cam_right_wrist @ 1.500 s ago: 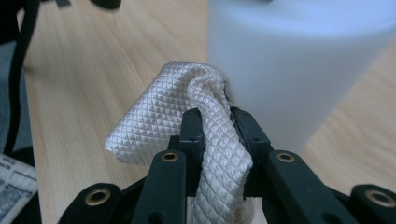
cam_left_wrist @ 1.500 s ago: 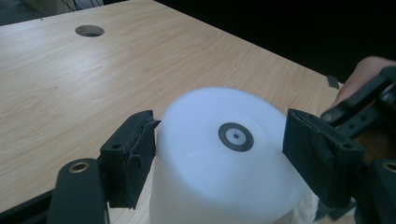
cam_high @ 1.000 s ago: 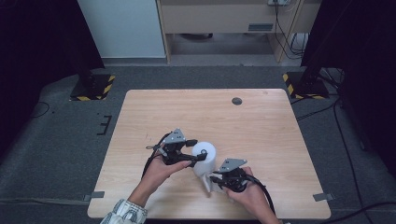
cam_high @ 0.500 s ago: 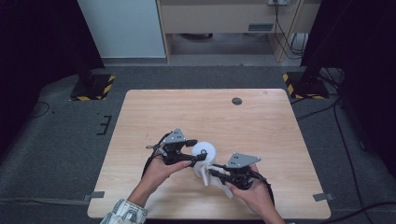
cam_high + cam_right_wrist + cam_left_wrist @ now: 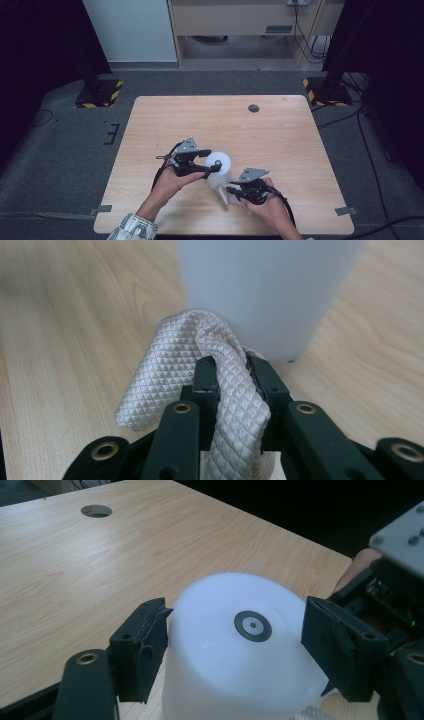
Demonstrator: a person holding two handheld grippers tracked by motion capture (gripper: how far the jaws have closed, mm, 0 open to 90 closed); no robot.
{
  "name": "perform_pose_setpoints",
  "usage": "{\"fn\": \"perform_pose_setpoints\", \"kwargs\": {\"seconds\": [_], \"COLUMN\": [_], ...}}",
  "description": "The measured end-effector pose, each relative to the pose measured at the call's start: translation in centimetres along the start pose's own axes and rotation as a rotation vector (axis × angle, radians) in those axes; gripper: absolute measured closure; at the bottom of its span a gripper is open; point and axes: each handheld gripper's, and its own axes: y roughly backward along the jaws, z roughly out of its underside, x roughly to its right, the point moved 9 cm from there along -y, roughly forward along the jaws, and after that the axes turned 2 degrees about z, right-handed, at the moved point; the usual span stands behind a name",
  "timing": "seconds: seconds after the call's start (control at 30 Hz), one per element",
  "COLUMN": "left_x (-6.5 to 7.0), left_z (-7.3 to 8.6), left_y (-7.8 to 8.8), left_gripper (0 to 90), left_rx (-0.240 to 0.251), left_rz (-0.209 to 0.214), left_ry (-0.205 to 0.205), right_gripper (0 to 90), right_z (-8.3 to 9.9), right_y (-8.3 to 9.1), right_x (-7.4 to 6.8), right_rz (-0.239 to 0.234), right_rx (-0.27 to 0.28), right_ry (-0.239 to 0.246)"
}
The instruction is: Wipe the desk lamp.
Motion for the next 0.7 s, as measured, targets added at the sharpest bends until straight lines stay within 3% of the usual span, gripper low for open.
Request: {"fn": "perform_pose_setpoints", "kwargs": {"seconds": [0.17,0.2,0.3,0.43,0.57,0.7], "left_x": [0.0,0.0,0.0,0.0,0.0,0.0], "left_z": [0.0,0.0,0.0,0.0,0.0,0.0], "left_y": [0.0,0.0,0.0,0.0,0.0,0.0], "left_gripper": [26.1,26.0,26.0,26.0,26.0,26.0], "left_rx": [-0.004,-0.004,-0.003,-0.004,-0.004,-0.003], "left_rz": [0.000,0.001,0.005,0.004,0.004,0.002], "left_ry": [0.002,0.002,0.005,0.007,0.007,0.007], "right_gripper": [75.7,75.7,75.8,75.8,75.8,75.7], "right_z": [-1.7,-2.3,-3.2,-3.1,-2.3,-0.9], "right_y": [2.1,2.6,3.0,2.2,0.9,-0.2], "right_x": [0.8,0.7,0.3,-0.7,-1.3,-1.0], "right_rz": [0.015,0.009,-0.010,-0.027,-0.039,-0.026], "right_rx": [0.098,0.135,0.178,0.161,0.102,0.036], "right_ry": [-0.021,-0.022,-0.024,-0.001,0.023,0.020]}}
